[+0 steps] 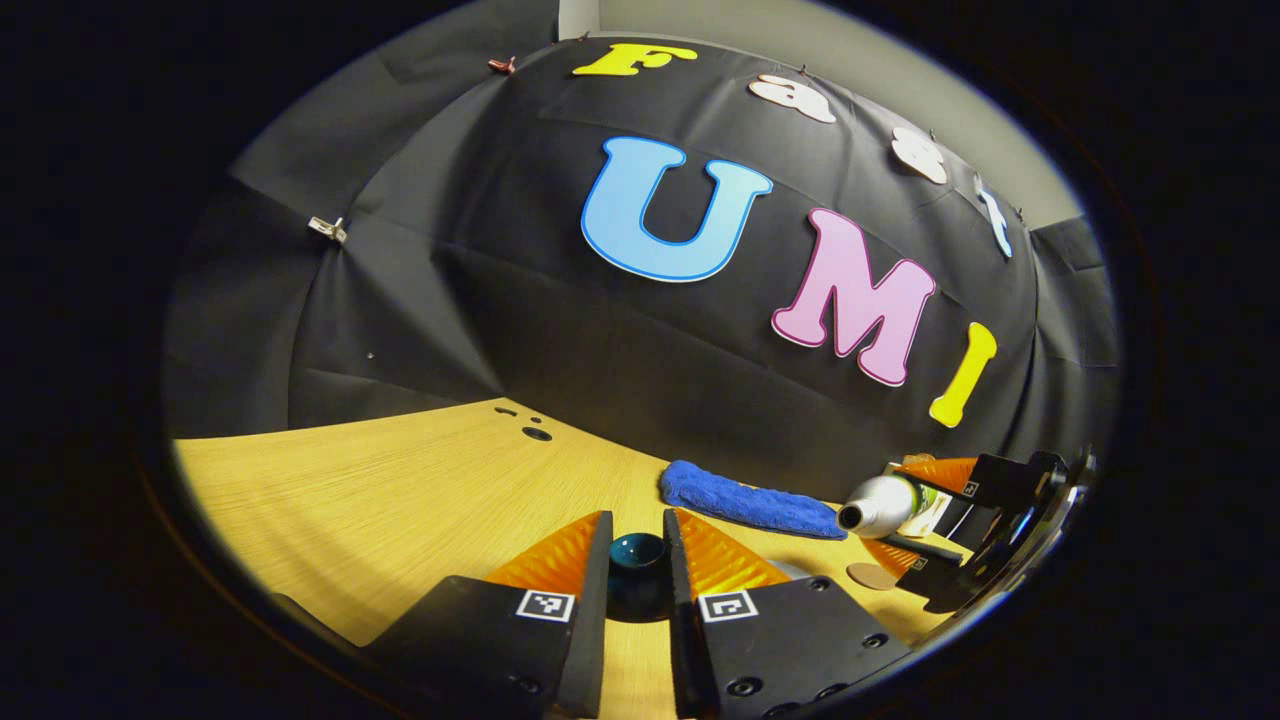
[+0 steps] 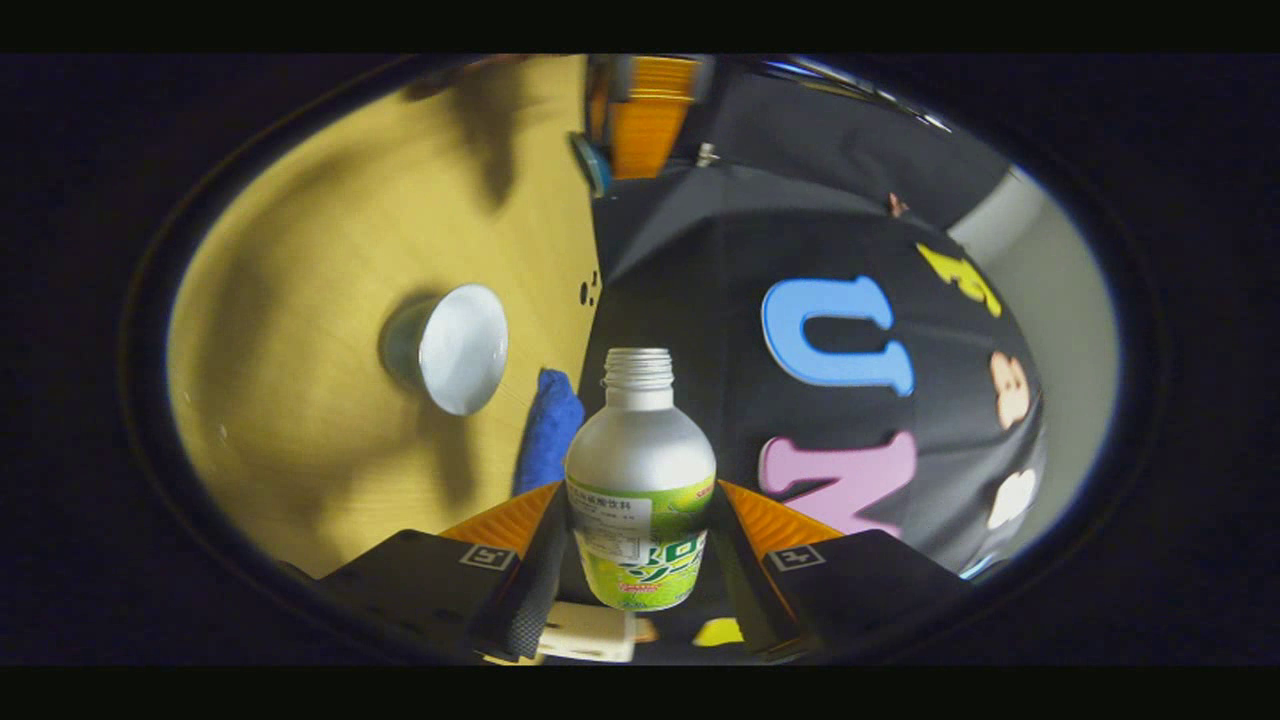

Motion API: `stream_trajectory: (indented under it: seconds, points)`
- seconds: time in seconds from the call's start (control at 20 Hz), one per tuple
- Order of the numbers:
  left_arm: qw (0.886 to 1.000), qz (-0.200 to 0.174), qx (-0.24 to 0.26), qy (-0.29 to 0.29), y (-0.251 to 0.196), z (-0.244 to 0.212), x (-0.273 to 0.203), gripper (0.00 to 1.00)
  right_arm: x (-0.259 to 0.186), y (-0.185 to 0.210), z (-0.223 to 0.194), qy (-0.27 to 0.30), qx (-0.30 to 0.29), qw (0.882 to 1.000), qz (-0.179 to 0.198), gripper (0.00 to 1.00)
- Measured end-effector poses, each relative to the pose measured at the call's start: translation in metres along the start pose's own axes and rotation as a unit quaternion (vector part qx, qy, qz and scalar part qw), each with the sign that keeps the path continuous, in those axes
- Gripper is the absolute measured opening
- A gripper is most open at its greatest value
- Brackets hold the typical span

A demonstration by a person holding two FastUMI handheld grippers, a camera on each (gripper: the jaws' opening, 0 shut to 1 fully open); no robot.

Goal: Open the teacup lid with one hand, grasp the water bottle and pour water into the teacup with the other hand; after pouring, place the water bottle on the coaster and then close the teacup lid.

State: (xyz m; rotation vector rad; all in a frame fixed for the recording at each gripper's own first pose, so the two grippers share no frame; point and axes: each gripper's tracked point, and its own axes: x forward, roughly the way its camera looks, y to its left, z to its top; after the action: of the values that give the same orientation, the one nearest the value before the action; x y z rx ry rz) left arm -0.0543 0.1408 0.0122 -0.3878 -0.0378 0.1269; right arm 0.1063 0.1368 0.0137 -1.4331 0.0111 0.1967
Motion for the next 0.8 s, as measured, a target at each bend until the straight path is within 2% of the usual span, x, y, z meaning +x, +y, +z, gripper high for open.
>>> stream_trajectory:
  seconds: [0.05,0.1,0.2,0.3,0.45,0.5,0.55,0.6,0.8]
  points:
    - [1.0,0.0,0.0,0.0,-0.001,-0.001,-0.001,0.31,-0.001,0.009,0.001,0.003,0.066,0.998,0.021,0.76]
    - [1.0,-0.002,0.0,-0.001,-0.003,0.001,-0.001,0.31,-0.001,0.018,0.002,0.004,0.135,0.99,0.041,0.76]
    - [1.0,-0.004,0.003,-0.001,-0.006,0.001,-0.001,0.31,-0.005,0.028,0.005,0.0,0.268,0.961,0.071,0.76]
    - [1.0,-0.005,0.003,0.0,-0.007,0.0,-0.002,0.31,-0.005,0.025,0.003,-0.007,0.384,0.919,0.087,0.76]
    - [1.0,-0.005,0.007,-0.001,-0.01,0.0,-0.001,0.31,-0.013,0.006,0.001,-0.034,0.54,0.837,0.082,0.76]
    - [1.0,-0.003,0.01,0.0,-0.011,0.0,0.0,0.31,-0.016,-0.005,-0.009,-0.045,0.574,0.814,0.076,0.76]
    - [1.0,-0.003,0.013,0.0,-0.012,-0.001,-0.001,0.31,-0.017,-0.017,-0.021,-0.052,0.597,0.798,0.066,0.76]
    - [1.0,-0.004,0.016,0.001,-0.014,-0.002,-0.001,0.31,-0.019,-0.025,-0.035,-0.056,0.61,0.789,0.053,0.76]
    - [1.0,-0.003,0.031,0.004,-0.022,-0.006,0.001,0.31,-0.027,-0.042,-0.09,-0.064,0.632,0.772,0.007,0.76]
